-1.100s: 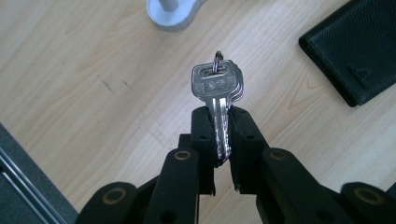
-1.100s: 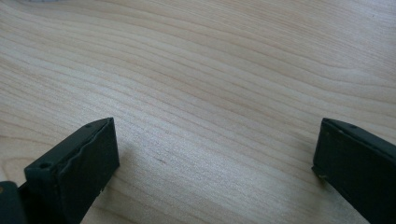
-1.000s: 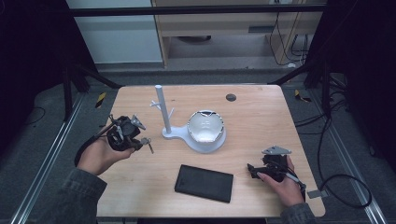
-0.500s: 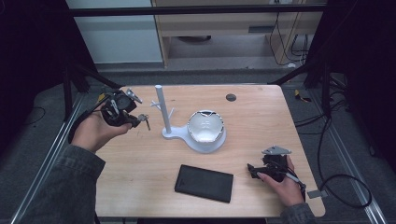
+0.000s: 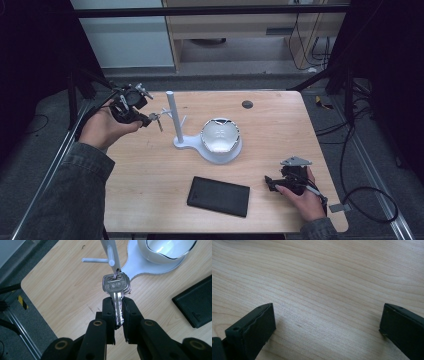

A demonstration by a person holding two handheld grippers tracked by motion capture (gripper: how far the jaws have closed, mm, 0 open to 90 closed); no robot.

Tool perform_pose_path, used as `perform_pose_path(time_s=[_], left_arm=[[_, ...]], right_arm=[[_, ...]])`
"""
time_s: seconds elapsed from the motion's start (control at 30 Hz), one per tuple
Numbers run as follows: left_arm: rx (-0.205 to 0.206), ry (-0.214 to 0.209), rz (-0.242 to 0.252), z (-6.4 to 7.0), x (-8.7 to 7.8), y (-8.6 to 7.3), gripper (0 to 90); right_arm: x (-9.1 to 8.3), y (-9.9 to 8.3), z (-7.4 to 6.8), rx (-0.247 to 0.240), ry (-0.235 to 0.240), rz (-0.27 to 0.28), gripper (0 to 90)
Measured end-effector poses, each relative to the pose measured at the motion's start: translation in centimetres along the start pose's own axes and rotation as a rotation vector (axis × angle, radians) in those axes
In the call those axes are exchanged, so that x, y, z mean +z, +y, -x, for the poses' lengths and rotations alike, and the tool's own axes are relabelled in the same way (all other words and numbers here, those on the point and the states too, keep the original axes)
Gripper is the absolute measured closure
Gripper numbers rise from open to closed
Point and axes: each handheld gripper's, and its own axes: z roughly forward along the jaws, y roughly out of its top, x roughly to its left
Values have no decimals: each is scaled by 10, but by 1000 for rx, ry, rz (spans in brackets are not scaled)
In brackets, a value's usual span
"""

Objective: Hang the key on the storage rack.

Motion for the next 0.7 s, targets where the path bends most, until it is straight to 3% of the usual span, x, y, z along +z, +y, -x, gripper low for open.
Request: perform_pose_path(time_s=[0.23, 0.7], left_arm=[[17, -3, -5, -1, 5, 8, 810], [3, -2, -3, -8, 11, 13, 810]], right_arm=[[0, 0, -1, 5, 2, 0, 3], [0, 0, -1, 1, 4, 1, 4]])
